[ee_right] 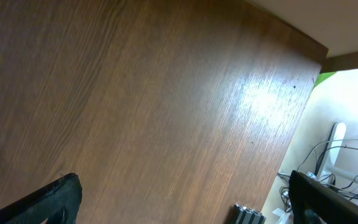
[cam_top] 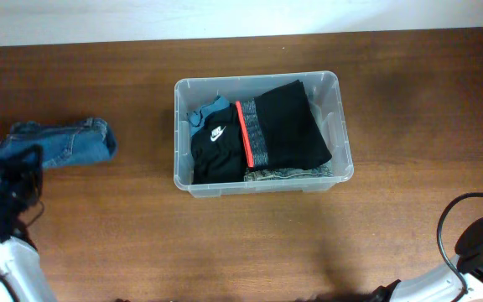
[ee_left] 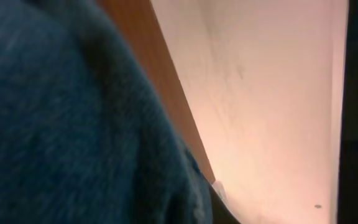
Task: Pack container
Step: 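Lift the dark-blue jeans and swing them right over the container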
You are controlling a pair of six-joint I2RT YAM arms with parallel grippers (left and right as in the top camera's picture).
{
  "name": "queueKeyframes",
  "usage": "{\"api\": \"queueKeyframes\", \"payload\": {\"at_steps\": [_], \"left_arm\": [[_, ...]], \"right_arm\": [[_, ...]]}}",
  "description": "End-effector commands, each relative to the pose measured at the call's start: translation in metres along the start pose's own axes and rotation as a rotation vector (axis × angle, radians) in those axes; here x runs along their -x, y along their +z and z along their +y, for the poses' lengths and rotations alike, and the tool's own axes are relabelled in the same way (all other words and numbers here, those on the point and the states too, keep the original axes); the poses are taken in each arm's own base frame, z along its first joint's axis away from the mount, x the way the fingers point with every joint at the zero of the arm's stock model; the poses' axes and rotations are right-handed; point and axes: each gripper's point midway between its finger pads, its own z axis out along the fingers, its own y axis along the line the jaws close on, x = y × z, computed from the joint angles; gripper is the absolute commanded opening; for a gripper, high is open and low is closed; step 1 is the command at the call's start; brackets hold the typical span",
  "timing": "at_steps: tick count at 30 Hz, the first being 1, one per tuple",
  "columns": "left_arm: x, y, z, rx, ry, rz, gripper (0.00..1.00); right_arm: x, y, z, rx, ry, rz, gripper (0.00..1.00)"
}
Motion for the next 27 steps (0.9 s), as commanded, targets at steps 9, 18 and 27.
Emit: {"api": "queueKeyframes", "payload": {"at_steps": [9,18,27], "left_arm": [[-0.019,0.009,-0.193,-0.215,0.474,-0.006,0.01],[-0.103,0.032,-0.321,-0.748,0.631,0.27,0.01],[-0.2,-0.002,-0.403,-1.132,0.784,0.529,0.01]], "right_arm": [[0.002,-0.001,-0.003,-0.011,0.008,-0.007,0.98],[0.002,-0.001,-0.003,-0.011,0.008,-0.007,0.99],[0.002,-0.001,-0.003,-0.011,0.008,-0.007,0.99]]}}
